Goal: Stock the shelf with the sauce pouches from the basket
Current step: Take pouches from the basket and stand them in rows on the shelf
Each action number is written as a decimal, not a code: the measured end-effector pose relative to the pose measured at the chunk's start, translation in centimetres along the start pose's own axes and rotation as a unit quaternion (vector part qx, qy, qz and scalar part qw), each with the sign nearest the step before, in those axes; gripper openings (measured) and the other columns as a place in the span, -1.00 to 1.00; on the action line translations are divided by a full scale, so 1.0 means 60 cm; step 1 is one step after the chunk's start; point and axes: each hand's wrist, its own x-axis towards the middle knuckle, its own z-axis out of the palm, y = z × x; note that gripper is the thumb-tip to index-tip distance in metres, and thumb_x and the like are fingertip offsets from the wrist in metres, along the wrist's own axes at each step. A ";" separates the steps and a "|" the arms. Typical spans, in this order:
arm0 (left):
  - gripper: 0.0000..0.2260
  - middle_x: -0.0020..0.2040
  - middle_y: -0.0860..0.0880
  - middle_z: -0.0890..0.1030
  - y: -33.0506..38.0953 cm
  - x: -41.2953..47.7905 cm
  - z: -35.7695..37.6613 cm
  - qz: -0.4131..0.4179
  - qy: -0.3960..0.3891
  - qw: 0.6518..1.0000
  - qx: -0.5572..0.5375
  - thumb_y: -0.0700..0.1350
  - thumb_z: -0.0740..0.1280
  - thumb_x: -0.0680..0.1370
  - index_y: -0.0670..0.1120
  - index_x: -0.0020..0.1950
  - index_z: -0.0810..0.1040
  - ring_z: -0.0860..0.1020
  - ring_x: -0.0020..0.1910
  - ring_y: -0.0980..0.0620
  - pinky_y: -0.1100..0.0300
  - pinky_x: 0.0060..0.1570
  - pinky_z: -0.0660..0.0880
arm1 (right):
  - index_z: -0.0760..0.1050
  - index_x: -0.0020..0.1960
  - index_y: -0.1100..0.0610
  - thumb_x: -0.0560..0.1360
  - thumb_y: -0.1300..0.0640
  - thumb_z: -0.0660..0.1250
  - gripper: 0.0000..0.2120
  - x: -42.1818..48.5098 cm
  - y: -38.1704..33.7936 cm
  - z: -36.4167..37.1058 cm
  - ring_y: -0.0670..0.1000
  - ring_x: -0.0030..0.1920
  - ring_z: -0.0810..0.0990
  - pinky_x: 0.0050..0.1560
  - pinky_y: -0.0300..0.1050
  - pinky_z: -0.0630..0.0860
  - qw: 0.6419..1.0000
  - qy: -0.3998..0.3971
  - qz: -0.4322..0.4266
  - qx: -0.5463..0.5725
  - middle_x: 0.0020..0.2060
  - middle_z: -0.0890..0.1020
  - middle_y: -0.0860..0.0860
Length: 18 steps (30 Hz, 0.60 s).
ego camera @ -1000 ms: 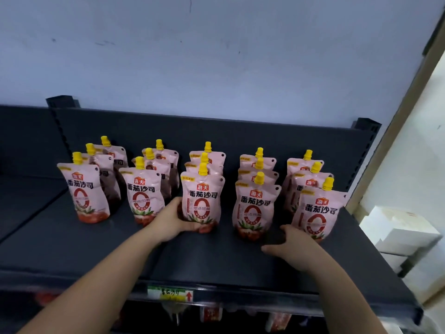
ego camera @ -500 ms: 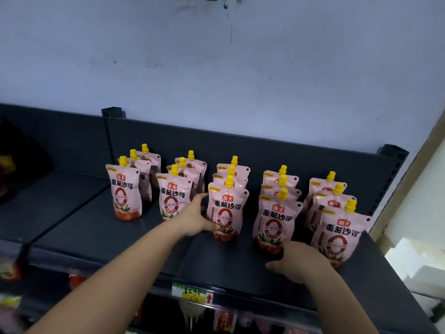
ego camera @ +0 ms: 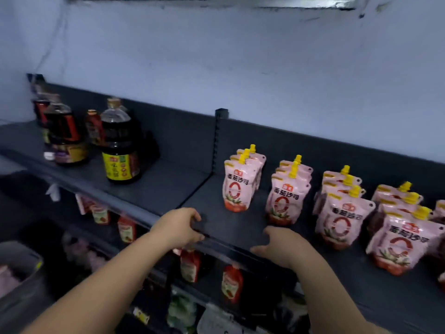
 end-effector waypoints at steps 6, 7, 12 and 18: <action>-0.46 0.20 0.01 0.62 -0.236 -0.088 -0.098 -0.101 0.028 0.993 0.049 0.17 0.48 0.35 0.05 0.28 0.50 0.59 0.17 -0.03 0.10 0.10 0.53 | 0.42 0.21 0.03 0.47 -0.29 0.30 -0.51 0.043 -0.253 0.052 0.09 0.12 0.53 0.01 -0.04 0.48 0.994 -0.011 -0.098 -0.046 0.20 0.54 0.02; -0.43 0.21 0.01 0.61 -0.273 -0.104 -0.112 -0.117 0.029 0.991 0.053 0.18 0.49 0.34 0.05 0.30 0.49 0.58 0.18 -0.03 0.11 0.12 0.52 | 0.41 0.18 0.02 0.48 -0.28 0.31 -0.55 0.052 -0.296 0.064 0.07 0.06 0.53 -0.04 -0.05 0.46 0.991 -0.019 -0.119 -0.050 0.18 0.56 0.01; -0.47 0.16 -0.05 0.57 -0.425 -0.169 -0.165 -0.168 0.045 0.982 0.070 0.19 0.46 0.36 0.04 0.27 0.48 0.57 0.14 -0.08 0.04 0.12 0.53 | 0.28 0.50 0.04 0.51 -0.23 0.34 -0.34 0.093 -0.494 0.115 0.08 0.33 0.48 0.23 -0.07 0.45 0.968 -0.114 -0.221 -0.045 0.43 0.44 0.04; -0.40 0.25 -0.03 0.53 -0.596 -0.222 -0.191 -0.287 0.022 0.954 0.089 0.28 0.40 0.35 0.04 0.30 0.44 0.53 0.21 -0.11 -0.04 0.15 0.51 | 0.37 0.42 0.07 0.50 -0.19 0.36 -0.41 0.152 -0.703 0.186 0.06 0.29 0.51 0.17 -0.14 0.44 0.919 -0.167 -0.348 -0.077 0.33 0.53 0.07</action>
